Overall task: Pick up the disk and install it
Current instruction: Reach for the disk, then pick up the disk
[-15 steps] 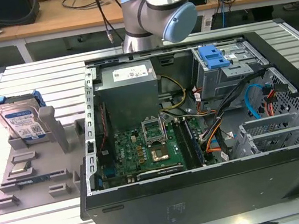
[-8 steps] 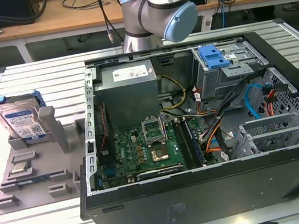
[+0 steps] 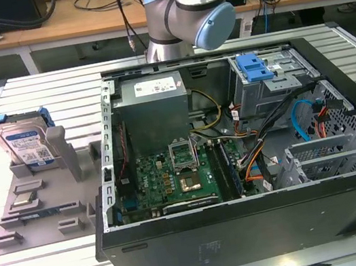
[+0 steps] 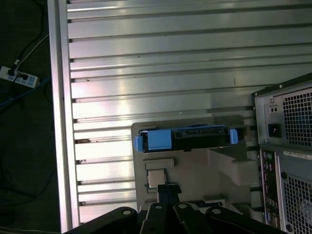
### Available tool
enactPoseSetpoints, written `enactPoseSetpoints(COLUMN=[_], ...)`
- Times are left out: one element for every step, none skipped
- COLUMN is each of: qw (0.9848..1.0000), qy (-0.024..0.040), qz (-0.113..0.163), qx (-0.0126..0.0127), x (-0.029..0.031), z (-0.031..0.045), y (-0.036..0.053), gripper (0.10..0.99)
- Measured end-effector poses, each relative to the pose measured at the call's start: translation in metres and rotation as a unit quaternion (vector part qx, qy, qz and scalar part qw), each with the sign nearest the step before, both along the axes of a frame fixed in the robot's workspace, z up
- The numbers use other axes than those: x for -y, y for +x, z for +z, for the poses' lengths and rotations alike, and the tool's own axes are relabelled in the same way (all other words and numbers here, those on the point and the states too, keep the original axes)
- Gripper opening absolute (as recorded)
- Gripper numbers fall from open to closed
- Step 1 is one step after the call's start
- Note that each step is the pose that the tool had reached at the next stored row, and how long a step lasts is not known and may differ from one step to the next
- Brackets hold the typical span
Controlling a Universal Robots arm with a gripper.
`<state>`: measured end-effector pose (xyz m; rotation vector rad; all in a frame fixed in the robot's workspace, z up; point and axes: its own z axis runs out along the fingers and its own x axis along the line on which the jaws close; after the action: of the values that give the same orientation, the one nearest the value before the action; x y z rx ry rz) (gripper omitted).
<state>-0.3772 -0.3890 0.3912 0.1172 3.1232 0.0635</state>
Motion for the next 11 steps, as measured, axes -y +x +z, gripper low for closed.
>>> enactPoseSetpoints(qw=[1.0000,1.0000,1.0000,1.0000,1.0000,1.0000,0.9996,0.9992,0.9988,0.9980,0.9974], qy=[0.0000,0.0000,0.0000,0.0000,0.0000,0.0000,0.0000,0.0000,-0.0001,-0.0001,-0.0002], qz=[0.000,0.000,0.000,0.000,0.000,0.006,0.028,0.039,0.049,0.063,0.072], qx=[0.0000,0.0000,0.0000,0.0000,0.0000,0.0000,0.0000,0.0000,0.0000,0.0000,0.0000], x=[0.0000,0.0000,0.0000,0.0000,0.0000,0.0000,0.0000,0.0000,0.0000,0.0000,0.0000], z=[0.0000,0.0000,0.0000,0.0000,0.0000,0.0000,0.0000,0.0000,0.0000,0.0000,0.0000], y=[0.0000,0.0000,0.0000,0.0000,0.0000,0.0000,0.0000,0.0000,0.0000,0.0000,0.0000], gripper=[0.106,0.106,0.106,0.106,0.106,0.106,0.106,0.106,0.106,0.106,0.106])
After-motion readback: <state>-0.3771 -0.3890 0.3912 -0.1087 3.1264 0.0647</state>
